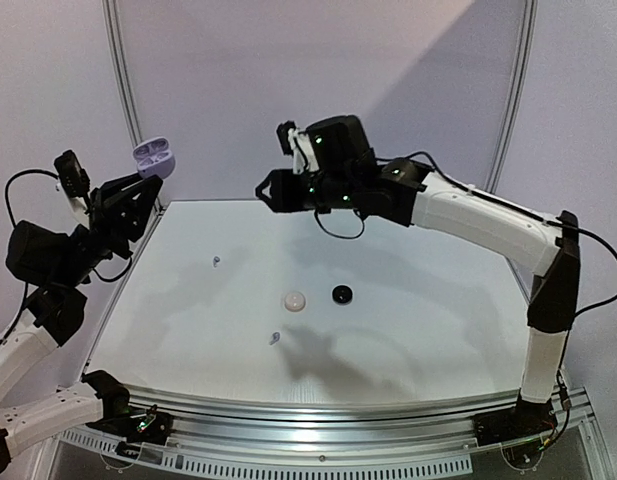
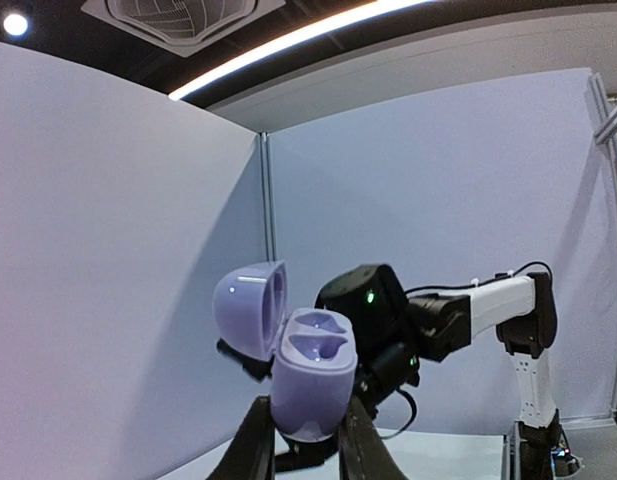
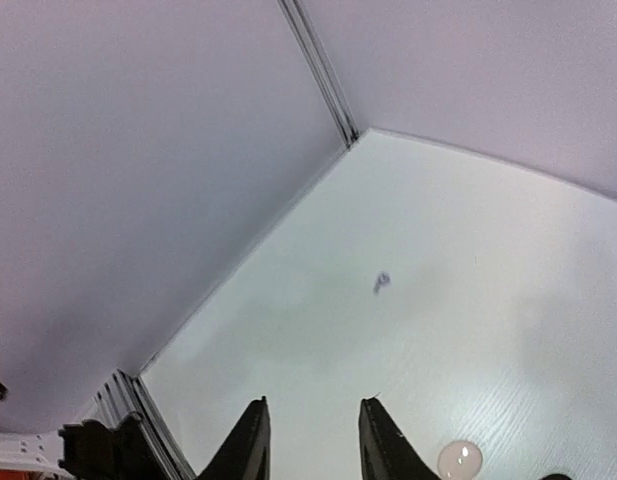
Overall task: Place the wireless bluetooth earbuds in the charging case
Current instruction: Pick up the right earbud from the center of the board.
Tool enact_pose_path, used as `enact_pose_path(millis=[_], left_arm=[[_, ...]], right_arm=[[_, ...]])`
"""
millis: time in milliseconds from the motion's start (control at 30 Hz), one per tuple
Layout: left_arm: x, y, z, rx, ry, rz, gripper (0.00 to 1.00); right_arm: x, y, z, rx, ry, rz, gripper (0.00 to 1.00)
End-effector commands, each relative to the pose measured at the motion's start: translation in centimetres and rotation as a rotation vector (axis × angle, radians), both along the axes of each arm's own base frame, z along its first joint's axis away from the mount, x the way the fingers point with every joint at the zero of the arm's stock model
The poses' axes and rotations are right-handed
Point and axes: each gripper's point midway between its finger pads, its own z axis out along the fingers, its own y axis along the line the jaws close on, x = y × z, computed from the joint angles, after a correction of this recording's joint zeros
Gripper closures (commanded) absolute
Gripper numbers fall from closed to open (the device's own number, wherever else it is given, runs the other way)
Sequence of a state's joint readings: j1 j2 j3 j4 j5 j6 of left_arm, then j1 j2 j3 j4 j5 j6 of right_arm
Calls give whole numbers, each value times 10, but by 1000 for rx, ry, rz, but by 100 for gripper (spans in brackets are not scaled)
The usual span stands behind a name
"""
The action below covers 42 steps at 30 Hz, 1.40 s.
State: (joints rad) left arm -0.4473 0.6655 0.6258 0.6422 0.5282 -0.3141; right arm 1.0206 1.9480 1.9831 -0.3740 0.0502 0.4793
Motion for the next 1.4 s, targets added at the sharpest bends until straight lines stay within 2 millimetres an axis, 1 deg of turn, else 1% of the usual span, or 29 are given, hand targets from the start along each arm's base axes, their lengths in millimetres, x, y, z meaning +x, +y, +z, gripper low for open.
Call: enact_pose_path(millis=[0,33,67,100,133,167,200,233,300,333,400,567,700,833,900,1000,1100,1233,1367], left_arm=[[9,13,-14,-19,38,71,100],[10,15,-17,-25,47,78,100],[11,18,-19,-31,54,86,100],[12,20,-21,-33,62,95,100],[13,22,-23,-33,67,103,100],[14,24,-25,-32,71,111,100],[15,25,-28,-29,70,119,100],[15,25,-29,-24,63,126,100],[14,25,-32,-18,51,132,100],[14,25,-33,-16,48,134,100],[15,26,-34,-16,49,137,100],[22,26,-42,-26,69,146,100],[28,25,-50,-23,88,157,100],[30,24,-51,-22,99,146,100],[30,24,-50,-26,94,145,100],[31,24,-51,-27,96,151,100],[31,24,-53,-25,101,150,100],[31,25,-54,-24,105,152,100],[30,24,-54,-19,105,150,100]], right_arm=[[-22,20,-132,-217,301,-9,75],[-30,29,-140,-229,329,27,77],[-37,38,-153,-253,356,58,80],[-42,47,-154,-267,358,84,83],[-46,53,-176,-313,380,97,84],[-50,57,-194,-353,395,112,86],[-54,60,-208,-379,411,124,87],[-58,62,-229,-404,439,134,88],[-66,67,-250,-420,477,144,90],[-70,68,-257,-429,486,148,91],[-74,69,-280,-460,505,152,92],[-83,69,-315,-498,560,157,93],[-90,62,-333,-545,583,152,96],[-96,44,-349,-605,625,113,97],[-100,33,-353,-637,635,98,97],[-105,17,-352,-678,638,82,97],[-107,3,-347,-706,628,61,97],[-104,-1,-335,-709,601,50,98],[-102,-9,-333,-739,586,36,98]])
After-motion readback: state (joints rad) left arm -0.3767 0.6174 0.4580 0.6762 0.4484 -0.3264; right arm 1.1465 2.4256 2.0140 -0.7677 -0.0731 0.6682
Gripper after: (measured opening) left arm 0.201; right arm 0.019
